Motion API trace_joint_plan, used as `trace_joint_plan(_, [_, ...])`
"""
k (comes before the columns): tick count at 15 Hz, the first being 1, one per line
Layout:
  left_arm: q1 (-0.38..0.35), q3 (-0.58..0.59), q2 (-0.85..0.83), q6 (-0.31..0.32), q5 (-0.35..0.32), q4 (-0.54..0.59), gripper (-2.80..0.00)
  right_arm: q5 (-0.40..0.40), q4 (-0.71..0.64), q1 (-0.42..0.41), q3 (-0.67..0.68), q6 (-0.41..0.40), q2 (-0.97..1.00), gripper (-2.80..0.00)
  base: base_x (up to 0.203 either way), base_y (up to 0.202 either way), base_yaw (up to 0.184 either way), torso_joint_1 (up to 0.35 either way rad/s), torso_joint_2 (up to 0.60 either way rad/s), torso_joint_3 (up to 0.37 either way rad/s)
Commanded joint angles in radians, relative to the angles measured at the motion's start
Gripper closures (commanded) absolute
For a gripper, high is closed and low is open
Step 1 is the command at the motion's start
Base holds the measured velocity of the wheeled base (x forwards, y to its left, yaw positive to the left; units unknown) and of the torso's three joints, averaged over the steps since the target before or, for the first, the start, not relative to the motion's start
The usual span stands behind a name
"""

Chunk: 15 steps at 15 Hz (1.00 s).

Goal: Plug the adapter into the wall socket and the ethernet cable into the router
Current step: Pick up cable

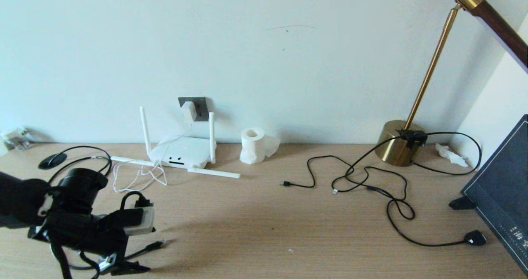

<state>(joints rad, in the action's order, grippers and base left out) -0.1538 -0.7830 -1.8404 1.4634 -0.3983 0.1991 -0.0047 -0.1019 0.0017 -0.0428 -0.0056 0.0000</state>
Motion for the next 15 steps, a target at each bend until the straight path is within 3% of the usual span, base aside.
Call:
trace_joint_plan(1, [-0.003, 0.005, -0.002, 0.008, -0.002, 0.000, 0.00, 0.000, -0.001, 0.001, 0.000, 0.000, 0.000, -2.80, 0.000, 0.000, 0.000, 0.000, 0.00, 0.000])
trace_joint_plan(10, [-0.006, 0.019, 0.001, 0.011, -0.005, -0.001, 0.00, 0.000, -0.001, 0.001, 0.000, 0.000, 0.002, -2.80, 0.000, 0.000, 0.000, 0.000, 0.00, 0.000])
trace_joint_plan(15, [0.064, -0.079, 0.220, -0.028, -0.017, -0.001, 0.00, 0.000, -0.001, 0.000, 0.000, 0.000, 0.001, -2.80, 0.000, 0.000, 0.000, 0.000, 0.00, 0.000])
